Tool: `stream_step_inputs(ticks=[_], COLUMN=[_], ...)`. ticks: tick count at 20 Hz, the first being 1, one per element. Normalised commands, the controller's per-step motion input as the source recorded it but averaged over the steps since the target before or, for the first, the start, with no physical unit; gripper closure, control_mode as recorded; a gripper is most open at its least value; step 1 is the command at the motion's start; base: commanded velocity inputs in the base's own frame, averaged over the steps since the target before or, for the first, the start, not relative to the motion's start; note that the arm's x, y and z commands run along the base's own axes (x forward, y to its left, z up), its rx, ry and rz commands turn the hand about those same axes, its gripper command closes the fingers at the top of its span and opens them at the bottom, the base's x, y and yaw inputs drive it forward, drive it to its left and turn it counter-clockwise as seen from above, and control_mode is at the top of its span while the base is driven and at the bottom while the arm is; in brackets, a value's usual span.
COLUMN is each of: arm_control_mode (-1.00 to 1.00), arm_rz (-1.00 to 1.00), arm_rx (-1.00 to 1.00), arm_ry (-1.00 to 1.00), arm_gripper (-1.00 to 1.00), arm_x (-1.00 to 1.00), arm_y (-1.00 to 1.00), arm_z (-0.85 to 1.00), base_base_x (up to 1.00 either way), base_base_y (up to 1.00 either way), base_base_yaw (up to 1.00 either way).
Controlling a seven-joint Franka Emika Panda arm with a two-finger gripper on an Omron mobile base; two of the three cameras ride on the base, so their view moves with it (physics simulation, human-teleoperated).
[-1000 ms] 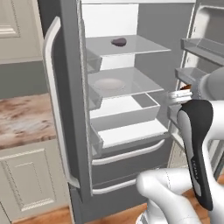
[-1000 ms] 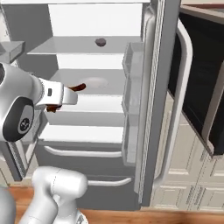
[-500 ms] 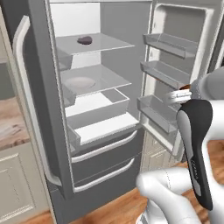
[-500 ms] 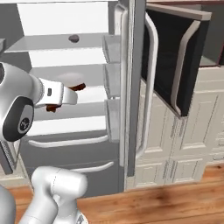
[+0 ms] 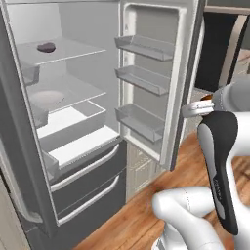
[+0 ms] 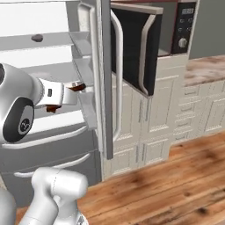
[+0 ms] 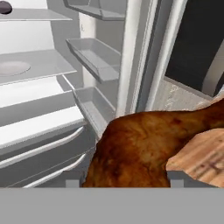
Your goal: Transport the chicken drumstick from the fridge to the microwave and turn on the microwave.
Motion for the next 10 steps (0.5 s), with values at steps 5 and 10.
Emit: stream_step_inputs(ticks=[5, 10], arm_control_mode=[1.0, 1.0], arm_rz=[0.0, 0.0], arm_rx=[0.0, 0.0], arm_ry=[0.0, 0.0], arm_gripper=[1.0, 1.0], arm_x=[0.0, 0.0], arm_y=[0.0, 0.0], arm_z=[0.0, 0.0], base_base_x=[-0.28, -0.15], base_base_y=[0.0, 0.0], base_base_yaw=[-0.46, -0.47])
